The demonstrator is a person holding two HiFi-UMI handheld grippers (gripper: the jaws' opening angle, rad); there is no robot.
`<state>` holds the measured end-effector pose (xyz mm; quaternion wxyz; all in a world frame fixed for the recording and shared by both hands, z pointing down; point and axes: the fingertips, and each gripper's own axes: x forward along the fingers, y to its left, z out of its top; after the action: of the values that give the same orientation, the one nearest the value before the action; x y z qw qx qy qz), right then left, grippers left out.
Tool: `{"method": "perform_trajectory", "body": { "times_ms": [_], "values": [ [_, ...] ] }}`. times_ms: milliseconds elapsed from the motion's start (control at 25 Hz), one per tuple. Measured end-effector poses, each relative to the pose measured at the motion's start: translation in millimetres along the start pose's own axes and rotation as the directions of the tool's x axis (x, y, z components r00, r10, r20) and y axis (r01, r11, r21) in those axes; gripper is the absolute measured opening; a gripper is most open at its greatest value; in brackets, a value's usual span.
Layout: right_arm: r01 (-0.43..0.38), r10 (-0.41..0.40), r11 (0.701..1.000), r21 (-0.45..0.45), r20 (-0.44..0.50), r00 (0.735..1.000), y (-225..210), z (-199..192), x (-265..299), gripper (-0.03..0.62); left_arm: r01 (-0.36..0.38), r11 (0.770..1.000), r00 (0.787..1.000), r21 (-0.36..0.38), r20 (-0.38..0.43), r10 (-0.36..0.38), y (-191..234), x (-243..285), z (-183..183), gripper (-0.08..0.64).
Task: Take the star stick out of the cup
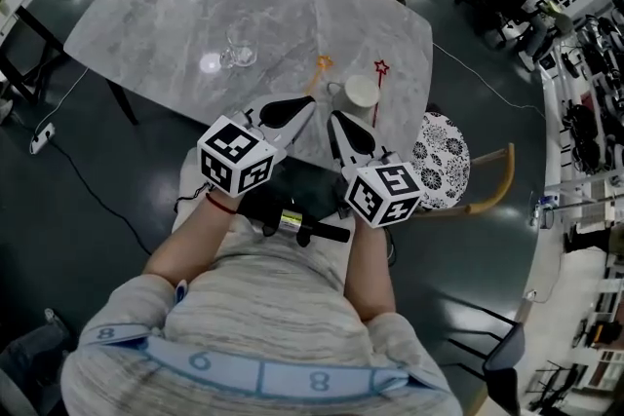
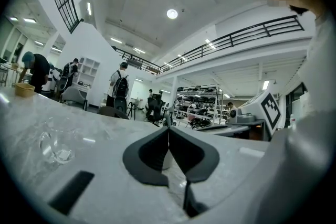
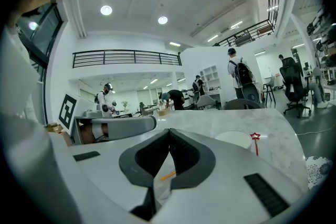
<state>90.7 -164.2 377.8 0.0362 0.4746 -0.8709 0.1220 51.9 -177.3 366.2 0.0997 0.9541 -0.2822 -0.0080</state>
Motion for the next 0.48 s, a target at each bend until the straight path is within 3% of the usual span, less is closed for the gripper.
{"method": "perform_trajectory", "body": {
  "times_ms": [160,480],
  "values": [
    [0.013,-0.013,1.0,0.003,0.051,0.999,0.9,-7.7,0.0,0.009,0.0,1.0,1.0,-0.002,0.014,0.0,-0.2,-4.9,-9.1,0.015],
    [0.011,-0.01,1.0,-0.018,0.045,0.999,2.1,-8.2,-1.1,0.009,0.03,1.0,0.999,-0.002,0.027,-0.03,-9.7,0.6,-10.6,0.015]
  ]
}}
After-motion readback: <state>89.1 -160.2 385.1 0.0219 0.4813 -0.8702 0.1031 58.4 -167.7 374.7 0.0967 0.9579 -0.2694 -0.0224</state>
